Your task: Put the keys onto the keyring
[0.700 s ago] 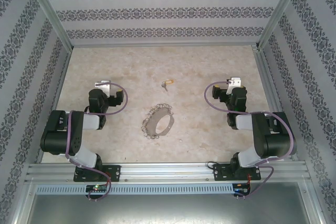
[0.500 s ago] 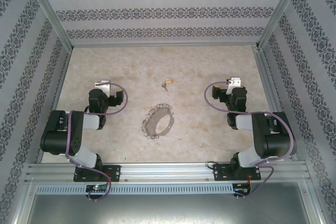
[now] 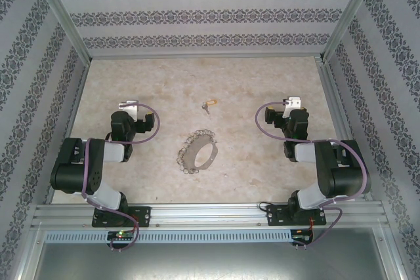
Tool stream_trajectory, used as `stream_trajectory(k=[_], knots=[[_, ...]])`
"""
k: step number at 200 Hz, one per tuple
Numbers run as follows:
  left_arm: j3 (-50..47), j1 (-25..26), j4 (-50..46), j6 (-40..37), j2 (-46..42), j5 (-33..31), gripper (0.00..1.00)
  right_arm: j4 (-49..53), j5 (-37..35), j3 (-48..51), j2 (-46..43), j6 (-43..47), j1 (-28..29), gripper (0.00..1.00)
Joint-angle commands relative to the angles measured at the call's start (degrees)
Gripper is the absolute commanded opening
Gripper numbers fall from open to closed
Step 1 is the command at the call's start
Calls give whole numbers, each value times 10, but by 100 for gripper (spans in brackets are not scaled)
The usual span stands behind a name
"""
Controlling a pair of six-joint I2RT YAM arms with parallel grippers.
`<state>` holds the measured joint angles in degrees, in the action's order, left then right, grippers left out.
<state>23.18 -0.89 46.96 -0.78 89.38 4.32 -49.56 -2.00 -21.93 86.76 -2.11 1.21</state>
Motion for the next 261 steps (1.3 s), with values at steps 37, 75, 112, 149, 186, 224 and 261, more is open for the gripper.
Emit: stream_trajectory(k=[37, 75, 112, 149, 186, 224, 261], knots=[[8, -6, -1, 8, -3, 15, 100, -13, 25, -4, -10, 4, -10, 98], [66, -6, -172, 6, -82, 26, 100, 81, -35, -12, -100, -1, 0, 98], [134, -6, -315, 33, -125, 70, 100, 272, -39, -80, -182, -72, -1, 98], [172, 4, -389, 69, -173, 112, 100, 286, -3, -68, -240, -269, -50, 98], [223, 29, -481, 123, -214, 177, 100, 381, 76, -97, -247, -296, -54, 98], [247, 112, -550, 142, -226, 210, 98, 445, 181, -109, -253, -286, -31, 95], [241, 229, -598, 130, -210, 172, 94, 524, 206, -130, -244, -281, 8, 91]])
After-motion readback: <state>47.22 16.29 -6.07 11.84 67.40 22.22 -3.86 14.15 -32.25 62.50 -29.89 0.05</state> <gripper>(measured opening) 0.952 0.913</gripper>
